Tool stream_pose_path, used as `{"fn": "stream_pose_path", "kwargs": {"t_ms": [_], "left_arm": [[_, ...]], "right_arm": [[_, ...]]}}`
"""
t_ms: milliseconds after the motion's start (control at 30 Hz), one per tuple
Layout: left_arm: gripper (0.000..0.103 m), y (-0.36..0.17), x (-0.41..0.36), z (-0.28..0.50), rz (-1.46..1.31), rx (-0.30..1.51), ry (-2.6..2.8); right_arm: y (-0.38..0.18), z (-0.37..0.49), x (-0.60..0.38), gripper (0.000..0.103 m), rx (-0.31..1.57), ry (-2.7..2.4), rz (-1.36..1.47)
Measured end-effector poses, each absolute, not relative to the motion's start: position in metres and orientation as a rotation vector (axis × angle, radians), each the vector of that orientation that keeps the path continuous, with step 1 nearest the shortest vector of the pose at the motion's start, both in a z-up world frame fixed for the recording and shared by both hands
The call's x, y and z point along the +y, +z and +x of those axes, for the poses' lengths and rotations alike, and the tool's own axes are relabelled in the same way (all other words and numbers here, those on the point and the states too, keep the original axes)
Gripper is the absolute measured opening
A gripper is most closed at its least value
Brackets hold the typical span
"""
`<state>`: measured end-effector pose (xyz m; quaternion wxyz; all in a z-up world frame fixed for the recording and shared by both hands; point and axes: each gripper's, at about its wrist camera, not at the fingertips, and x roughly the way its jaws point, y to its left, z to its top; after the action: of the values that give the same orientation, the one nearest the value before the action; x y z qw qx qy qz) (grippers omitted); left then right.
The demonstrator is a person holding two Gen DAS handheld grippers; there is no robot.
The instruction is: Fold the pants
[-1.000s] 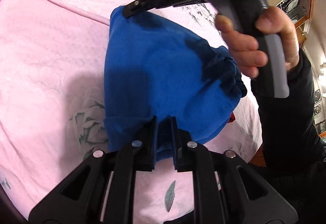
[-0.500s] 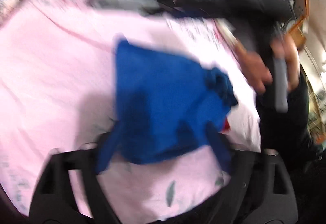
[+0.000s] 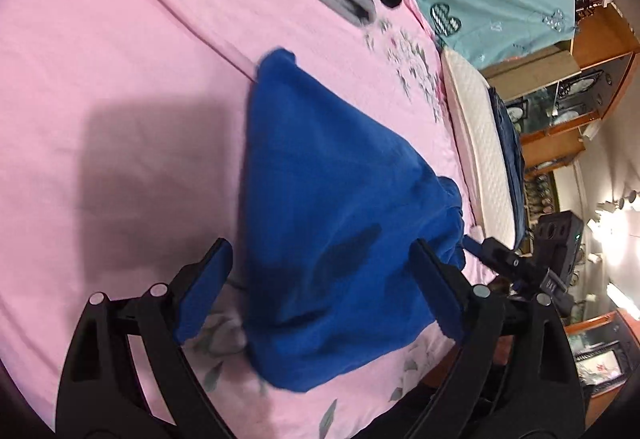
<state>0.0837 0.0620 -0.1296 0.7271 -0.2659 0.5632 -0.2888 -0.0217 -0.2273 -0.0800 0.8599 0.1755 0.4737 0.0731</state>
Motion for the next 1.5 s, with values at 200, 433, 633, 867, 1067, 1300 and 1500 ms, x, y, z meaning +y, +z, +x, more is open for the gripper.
{"fn": "stream_pose_path", "kwargs": {"t_ms": [200,433,633,867,1067,1300,1500], "left_arm": [[0.097,-0.143,0.029,0.09,-0.55,1.262,-0.699],[0.097,-0.149,0.04,0.095,-0.642,1.244,-0.763],[0.101,-0.148,0.03,0.104,-0.607,1.258,-0.784],[0.035,-0.137,0.035,0.09,-0.565,1.194,-0.723],[0.022,-0.099,0.045,0.066,-0.536,1.074,-0.722],[0.022,-0.016,0.065,0.095,-0.451,0.935,-0.684],[0.022,0.095,0.074,0.217,-0.394,0.816,-0.591]], "right_arm": [[-0.1,-0.042,-0.242,0.093,1.035,0.196,0.531],[-0.123,-0.018,-0.222,0.093,1.125,0.247,0.533],[-0.141,-0.006,-0.213,0.093,1.126,0.233,0.516],[-0.146,0.001,-0.207,0.059,1.066,0.301,0.56],[-0.122,-0.019,-0.191,0.042,0.973,0.248,0.416],[-0.077,-0.016,-0.171,0.041,0.885,0.289,0.323],[0.022,0.059,-0.153,0.041,0.733,0.356,0.221]]}}
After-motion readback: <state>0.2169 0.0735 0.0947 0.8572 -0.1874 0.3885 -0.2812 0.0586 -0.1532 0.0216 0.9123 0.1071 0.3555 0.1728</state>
